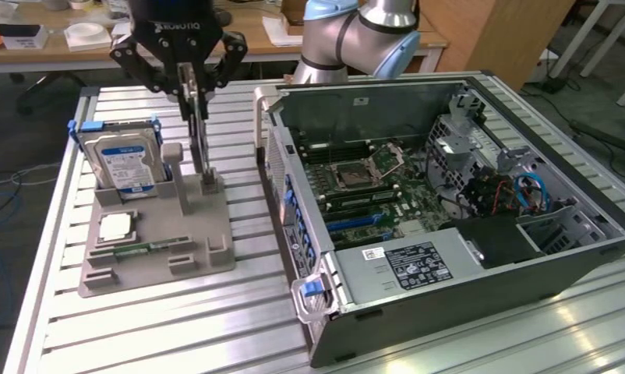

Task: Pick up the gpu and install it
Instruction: 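Pick up the gpu and move the gpu toward the slot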

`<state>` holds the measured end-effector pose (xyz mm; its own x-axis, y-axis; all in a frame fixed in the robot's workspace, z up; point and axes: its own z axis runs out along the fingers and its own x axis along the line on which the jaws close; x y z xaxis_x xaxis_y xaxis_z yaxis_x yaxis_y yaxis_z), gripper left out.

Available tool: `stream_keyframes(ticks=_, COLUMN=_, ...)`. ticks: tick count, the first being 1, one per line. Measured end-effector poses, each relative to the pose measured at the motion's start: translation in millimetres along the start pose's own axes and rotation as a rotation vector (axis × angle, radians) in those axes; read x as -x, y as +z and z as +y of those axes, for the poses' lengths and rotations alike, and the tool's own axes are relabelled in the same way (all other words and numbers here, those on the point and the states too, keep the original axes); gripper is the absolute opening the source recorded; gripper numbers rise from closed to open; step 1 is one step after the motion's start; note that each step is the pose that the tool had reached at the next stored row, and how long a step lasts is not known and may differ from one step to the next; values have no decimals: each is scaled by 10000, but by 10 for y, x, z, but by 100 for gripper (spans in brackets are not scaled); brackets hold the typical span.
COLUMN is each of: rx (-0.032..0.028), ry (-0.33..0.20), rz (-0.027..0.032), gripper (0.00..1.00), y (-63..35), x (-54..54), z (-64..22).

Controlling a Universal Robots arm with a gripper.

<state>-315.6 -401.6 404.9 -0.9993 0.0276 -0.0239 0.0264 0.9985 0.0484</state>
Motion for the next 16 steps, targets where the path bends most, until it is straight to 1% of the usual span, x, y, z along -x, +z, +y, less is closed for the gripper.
stream_keyframes(ticks=7, rx=0, ry=0, rz=-1, gripper=26, y=-203, x=5, z=10)
stream_keyframes(ticks=10, rx=1, ry=-3, rz=0, gripper=26, y=-216, x=20, z=11)
stream_keyframes(ticks=12, rx=-1, ry=1, rz=1, gripper=26, y=-224, x=80, z=13)
stream_keyframes(ticks=16, rx=0, ry=0, rz=2, gripper=26, y=-237, x=233, z=18)
